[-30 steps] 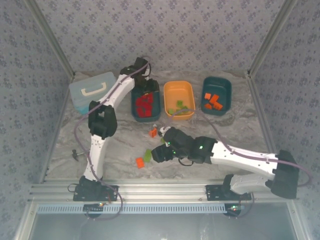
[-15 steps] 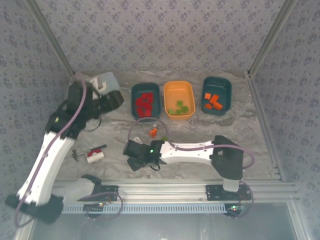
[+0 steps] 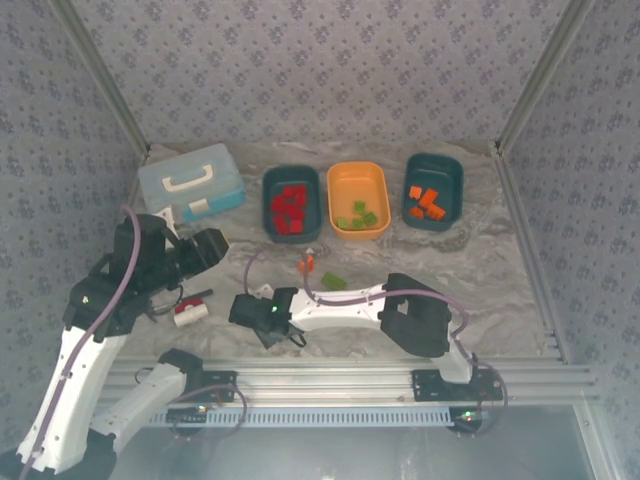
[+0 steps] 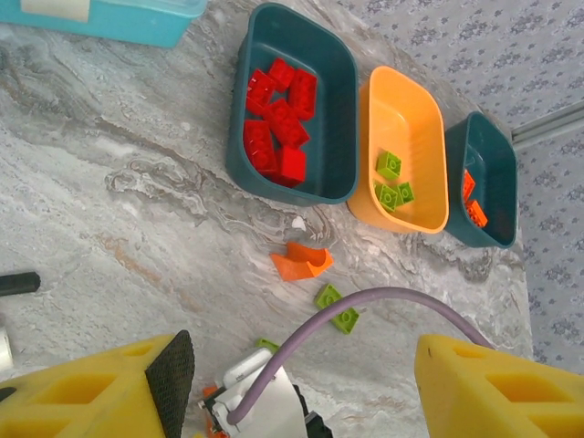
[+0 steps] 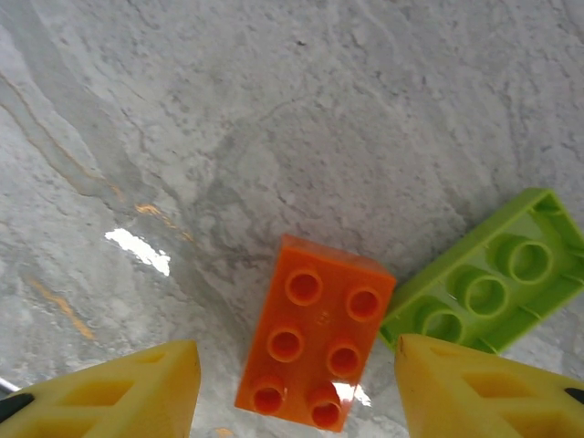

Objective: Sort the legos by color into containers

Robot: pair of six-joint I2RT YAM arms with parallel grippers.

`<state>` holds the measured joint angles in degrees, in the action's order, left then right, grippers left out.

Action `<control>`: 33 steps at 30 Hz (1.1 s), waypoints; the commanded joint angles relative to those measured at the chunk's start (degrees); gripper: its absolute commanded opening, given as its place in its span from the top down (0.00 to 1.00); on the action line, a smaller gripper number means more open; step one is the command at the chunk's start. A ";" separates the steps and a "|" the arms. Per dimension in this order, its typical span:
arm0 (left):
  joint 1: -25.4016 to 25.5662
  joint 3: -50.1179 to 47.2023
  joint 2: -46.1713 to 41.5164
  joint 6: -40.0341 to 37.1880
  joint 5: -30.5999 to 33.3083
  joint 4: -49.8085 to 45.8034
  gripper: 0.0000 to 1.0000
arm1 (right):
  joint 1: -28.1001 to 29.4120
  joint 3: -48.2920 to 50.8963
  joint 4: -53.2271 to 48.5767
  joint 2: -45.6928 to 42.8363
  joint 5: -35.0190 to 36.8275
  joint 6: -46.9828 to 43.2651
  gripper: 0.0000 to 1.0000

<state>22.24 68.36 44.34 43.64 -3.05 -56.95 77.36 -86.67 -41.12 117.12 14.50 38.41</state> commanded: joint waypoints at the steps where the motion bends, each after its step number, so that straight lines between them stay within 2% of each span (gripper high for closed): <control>1: 0.02 -0.83 0.35 0.90 -0.89 0.76 0.33 | 0.86 -1.83 -3.87 1.83 3.43 1.50 0.40; 12: 0.13 -1.30 1.19 0.62 -1.26 1.49 0.33 | 1.29 -3.78 -2.88 4.60 2.05 -0.53 0.50; 26: 0.16 -2.03 1.14 0.86 -2.20 2.28 0.34 | 0.61 -6.84 -5.03 8.56 1.52 -0.73 0.55; 30: 0.17 -2.35 1.06 0.92 -2.72 2.08 0.33 | 0.83 -6.48 -4.95 7.24 3.34 -1.15 0.72; 33: 0.26 -2.88 1.03 1.05 -4.31 2.47 0.33 | 0.66 -4.33 -4.57 1.62 5.75 -1.10 0.72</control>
<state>22.24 66.13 45.80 44.25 -5.26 -56.34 78.35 -92.53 -43.51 123.17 16.56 37.41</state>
